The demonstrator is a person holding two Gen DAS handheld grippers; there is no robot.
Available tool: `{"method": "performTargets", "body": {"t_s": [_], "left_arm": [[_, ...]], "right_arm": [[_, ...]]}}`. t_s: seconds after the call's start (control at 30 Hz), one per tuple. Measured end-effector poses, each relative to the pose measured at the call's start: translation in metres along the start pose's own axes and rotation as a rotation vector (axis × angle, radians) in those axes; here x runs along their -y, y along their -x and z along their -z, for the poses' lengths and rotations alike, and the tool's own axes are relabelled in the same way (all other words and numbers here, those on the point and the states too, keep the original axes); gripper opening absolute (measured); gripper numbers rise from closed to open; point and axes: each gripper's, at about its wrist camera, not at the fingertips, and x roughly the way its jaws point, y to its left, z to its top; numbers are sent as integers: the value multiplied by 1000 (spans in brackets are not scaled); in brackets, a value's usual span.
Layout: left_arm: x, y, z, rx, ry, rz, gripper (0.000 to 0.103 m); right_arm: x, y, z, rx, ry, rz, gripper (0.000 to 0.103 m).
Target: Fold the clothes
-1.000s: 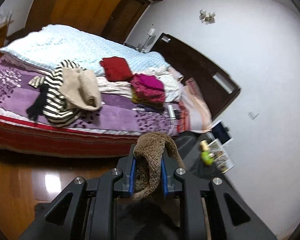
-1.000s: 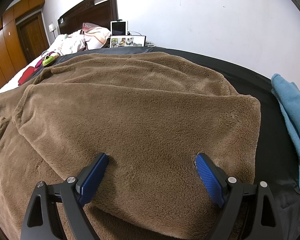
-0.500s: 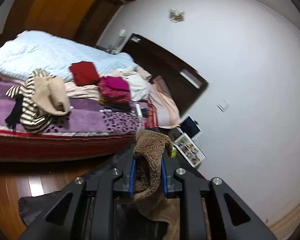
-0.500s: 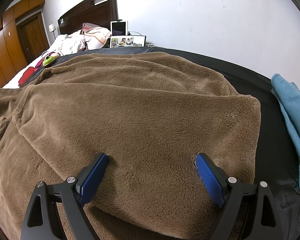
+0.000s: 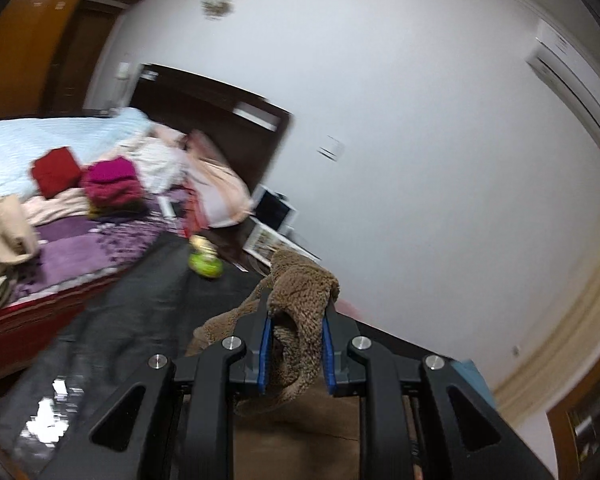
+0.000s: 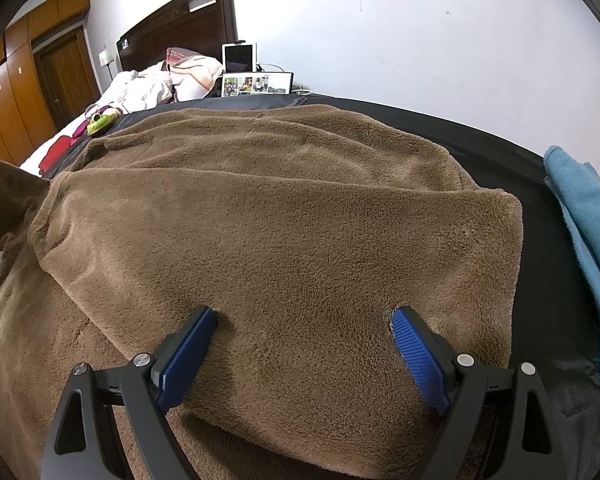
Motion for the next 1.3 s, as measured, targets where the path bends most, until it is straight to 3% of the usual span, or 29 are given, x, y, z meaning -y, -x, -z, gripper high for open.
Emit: {"method": "performTargets", "body": {"t_s": [0.4, 0.6, 0.77, 0.83, 0.87, 1.0, 1.03, 1.1, 1.3], "left_arm": [[113, -119, 82, -251, -110, 204, 22], [140, -174, 130, -375, -157, 204, 22], [137, -206, 155, -453, -166, 209, 23], [136, -216, 164, -504, -164, 228, 28], [136, -221, 168, -529, -160, 222, 39], [134, -227, 179, -578, -172, 241, 63], [133, -227, 181, -592, -174, 248, 75], [130, -227, 182, -604, -165, 271, 78], [100, -216, 173, -574, -131, 234, 78]], "right_arm": [[1, 0, 0, 1, -3, -11, 93], [1, 0, 0, 1, -4, -15, 93], [0, 0, 0, 0, -4, -21, 94], [1, -1, 0, 0, -3, -24, 95], [1, -1, -1, -1, -3, -26, 96], [0, -1, -1, -3, 0, -34, 98], [0, -2, -1, -3, 0, -36, 99], [0, -2, -1, -4, 2, -39, 100], [0, -2, -1, -3, 1, -52, 101]]}}
